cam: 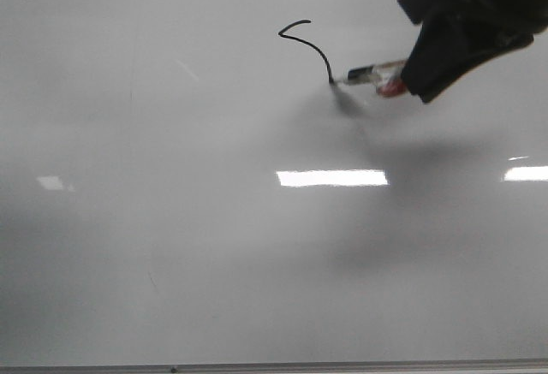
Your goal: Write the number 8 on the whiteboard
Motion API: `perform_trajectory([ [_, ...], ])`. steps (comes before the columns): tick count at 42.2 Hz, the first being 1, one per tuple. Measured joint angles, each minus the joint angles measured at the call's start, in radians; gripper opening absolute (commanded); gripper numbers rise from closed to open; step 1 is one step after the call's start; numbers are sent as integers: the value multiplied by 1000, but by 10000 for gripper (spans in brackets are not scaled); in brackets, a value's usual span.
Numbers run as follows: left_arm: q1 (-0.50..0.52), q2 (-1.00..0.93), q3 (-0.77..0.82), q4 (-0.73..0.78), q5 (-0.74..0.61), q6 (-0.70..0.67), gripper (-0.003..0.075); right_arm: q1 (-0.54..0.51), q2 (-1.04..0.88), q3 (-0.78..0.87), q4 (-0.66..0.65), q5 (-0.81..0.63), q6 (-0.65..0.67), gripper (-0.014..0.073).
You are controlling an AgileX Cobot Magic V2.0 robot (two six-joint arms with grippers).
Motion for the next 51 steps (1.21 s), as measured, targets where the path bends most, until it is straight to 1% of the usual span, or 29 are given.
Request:
perform_trajectory([
  [3,0,0,0,0,0,0,408,24,6,37,-2,-16,0,-59],
  [8,0,0,0,0,0,0,408,63,26,42,-5,-58,0,-59],
  [14,0,0,0,0,0,0,408,77,55,-2,-5,-59,0,-59],
  [19,0,0,0,0,0,0,408,71,64,-54,-5,-48,-2,-59],
  [28,0,0,0,0,14,0,408,4,62,-122,-3,-36,-4,-59],
  [35,0,0,0,0,14,0,408,-3,60,-144,-9,-31,-4,-59],
  [38,0,0,0,0,16,0,408,10,56,-146,-11,-27,-4,-59],
  [41,0,0,0,0,16,0,408,28,36,-146,-15,-12,-19,-59],
  [45,0,0,0,0,16,5,408,69,-29,-132,-15,24,-76,-59],
  [51,-17,0,0,-17,16,78,412,105,-162,-92,-15,145,-164,-59],
])
